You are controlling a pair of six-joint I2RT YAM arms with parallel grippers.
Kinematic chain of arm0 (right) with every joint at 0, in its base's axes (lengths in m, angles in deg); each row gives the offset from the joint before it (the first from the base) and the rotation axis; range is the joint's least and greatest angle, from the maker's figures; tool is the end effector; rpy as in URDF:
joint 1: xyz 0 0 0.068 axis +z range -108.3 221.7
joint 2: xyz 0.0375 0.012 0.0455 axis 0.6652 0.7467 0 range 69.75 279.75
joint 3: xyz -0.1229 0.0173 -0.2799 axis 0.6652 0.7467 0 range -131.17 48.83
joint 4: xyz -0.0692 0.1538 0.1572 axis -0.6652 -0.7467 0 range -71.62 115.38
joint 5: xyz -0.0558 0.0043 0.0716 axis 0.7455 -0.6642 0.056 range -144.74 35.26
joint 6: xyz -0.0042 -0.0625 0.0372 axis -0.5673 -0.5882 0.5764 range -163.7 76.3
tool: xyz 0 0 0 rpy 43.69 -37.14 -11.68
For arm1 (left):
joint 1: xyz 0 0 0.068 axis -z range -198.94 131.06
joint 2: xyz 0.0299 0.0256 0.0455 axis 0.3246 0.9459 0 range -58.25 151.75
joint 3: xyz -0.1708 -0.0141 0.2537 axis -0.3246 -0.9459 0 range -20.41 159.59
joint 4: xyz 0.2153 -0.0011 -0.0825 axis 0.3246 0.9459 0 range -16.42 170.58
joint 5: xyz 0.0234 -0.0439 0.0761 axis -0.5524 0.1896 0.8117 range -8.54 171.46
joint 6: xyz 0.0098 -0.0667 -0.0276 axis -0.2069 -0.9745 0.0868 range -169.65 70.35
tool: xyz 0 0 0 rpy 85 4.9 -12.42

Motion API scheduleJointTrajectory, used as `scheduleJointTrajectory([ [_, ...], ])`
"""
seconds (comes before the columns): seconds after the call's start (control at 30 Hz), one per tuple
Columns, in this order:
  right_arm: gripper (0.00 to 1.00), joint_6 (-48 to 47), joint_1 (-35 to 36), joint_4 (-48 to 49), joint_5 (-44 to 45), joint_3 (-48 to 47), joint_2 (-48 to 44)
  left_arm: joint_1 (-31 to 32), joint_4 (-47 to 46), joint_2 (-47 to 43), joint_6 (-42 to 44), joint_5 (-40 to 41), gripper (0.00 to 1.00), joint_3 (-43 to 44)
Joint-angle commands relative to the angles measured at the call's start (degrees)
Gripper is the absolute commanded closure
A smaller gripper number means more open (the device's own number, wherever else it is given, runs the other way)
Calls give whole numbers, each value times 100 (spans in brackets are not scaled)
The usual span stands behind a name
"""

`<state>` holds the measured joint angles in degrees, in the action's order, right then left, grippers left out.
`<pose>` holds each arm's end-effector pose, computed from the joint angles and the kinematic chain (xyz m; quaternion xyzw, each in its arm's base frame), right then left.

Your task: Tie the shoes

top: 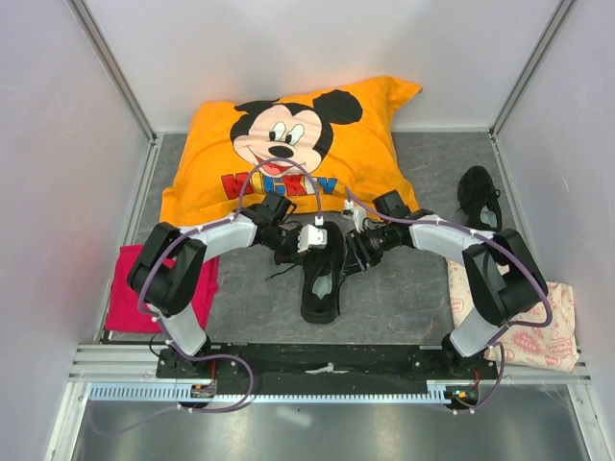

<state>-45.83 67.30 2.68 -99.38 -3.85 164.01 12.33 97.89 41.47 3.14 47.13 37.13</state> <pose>0.2442 0.1642 0.2099 -0.2983 0.8553 0.4045 0.1263 0.2533 -0.1937 0.1962 0.6709 0.6546 -0.2475 0.2452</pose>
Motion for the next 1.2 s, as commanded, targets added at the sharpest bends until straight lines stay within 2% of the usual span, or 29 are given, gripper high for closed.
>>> scheduleJointTrajectory([
  [0.0,42,169,-29,178,-449,-128,-4,37,-340,-146,-164,66,98,-41],
  [0.07,39,178,-29,187,-519,-119,-30,37,-375,-137,-217,93,98,-41],
  [0.13,50,178,-29,196,-432,-110,-48,37,-410,-146,-234,119,98,-41],
  [0.17,64,169,-29,187,-379,-110,-39,37,-419,-163,-243,110,98,-67],
  [0.23,81,143,-38,152,-221,-93,-83,20,-428,-225,-313,75,99,-102],
  [0.27,99,108,-55,91,-64,-101,-118,-15,-393,-338,-331,58,98,-129],
  [0.43,100,-576,-442,-840,315,-268,-416,-349,-138,-874,-332,-136,98,-296],
  [0.6,100,-1333,-1056,-1876,921,-541,-830,-955,222,-1559,-384,-145,98,-419],
  [0.8,100,-2212,-1426,-2694,1475,-866,-962,-1360,372,-2167,-138,241,98,-761],
  [1.03,100,-3144,-1804,-3126,2038,-866,-1190,-1825,469,-2387,82,620,98,-955],
  [1.17,100,-3487,-1954,-3153,2310,-840,-1182,-1879,486,-2335,108,690,98,-973],
])
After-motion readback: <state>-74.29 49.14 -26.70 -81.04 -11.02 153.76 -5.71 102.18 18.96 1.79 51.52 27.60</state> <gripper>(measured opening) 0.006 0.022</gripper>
